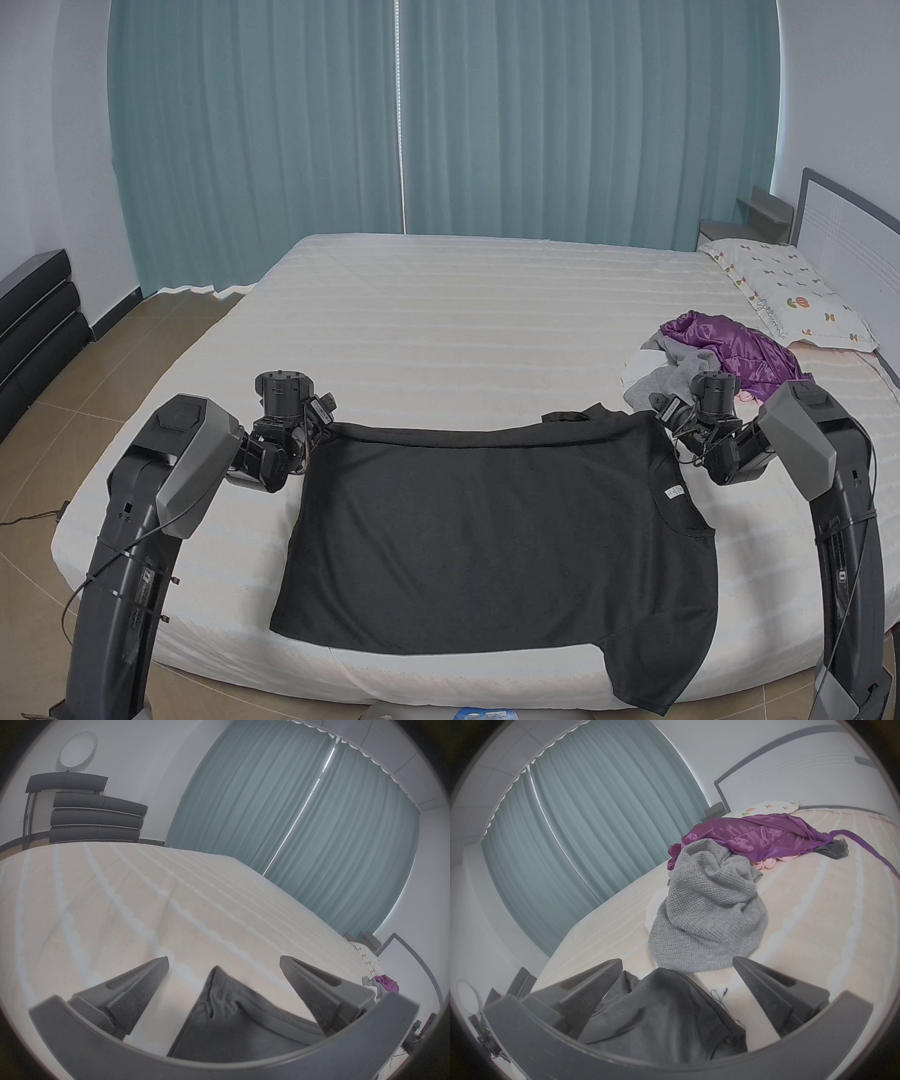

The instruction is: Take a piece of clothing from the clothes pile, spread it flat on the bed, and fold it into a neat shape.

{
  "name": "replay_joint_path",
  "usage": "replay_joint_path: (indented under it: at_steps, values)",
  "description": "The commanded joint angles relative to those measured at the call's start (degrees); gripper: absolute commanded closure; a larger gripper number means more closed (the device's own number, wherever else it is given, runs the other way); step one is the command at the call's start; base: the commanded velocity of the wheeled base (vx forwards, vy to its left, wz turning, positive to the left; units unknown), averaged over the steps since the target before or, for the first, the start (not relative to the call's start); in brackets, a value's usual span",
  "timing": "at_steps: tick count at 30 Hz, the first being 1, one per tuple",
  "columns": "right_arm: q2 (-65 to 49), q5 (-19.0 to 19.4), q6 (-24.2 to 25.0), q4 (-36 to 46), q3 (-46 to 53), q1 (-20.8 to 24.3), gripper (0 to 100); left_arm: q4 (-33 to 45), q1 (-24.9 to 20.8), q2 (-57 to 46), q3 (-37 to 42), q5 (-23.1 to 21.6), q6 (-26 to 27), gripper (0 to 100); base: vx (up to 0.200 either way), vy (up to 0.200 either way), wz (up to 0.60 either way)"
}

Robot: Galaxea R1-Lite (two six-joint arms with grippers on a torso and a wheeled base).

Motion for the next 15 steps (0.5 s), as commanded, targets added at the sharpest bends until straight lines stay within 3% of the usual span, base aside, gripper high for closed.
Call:
replay_joint_path:
  at_steps: [1,3,8,15]
  values:
    - [-11.5,5.0,4.1,-2.7,14.4,-1.1,0,-0.7,0.9,-11.1,13.2,-1.5,-0.5,0,0.0,0.0,0.0]
    - [-16.5,9.2,4.4,-6.9,25.1,-1.2,0,-1.9,0.9,-17.7,22.8,-4.2,-1.3,0,0.0,0.0,0.0]
    - [-25.8,15.7,4.7,-14.5,43.7,-2.0,0,-6.9,0.8,-29.9,42.2,-10.3,-4.4,0,0.0,0.0,0.0]
    - [-36.1,20.9,5.9,-18.3,63.7,-1.2,0,-11.3,-0.8,-38.7,61.1,-10.8,-7.9,0,0.0,0.0,0.0]
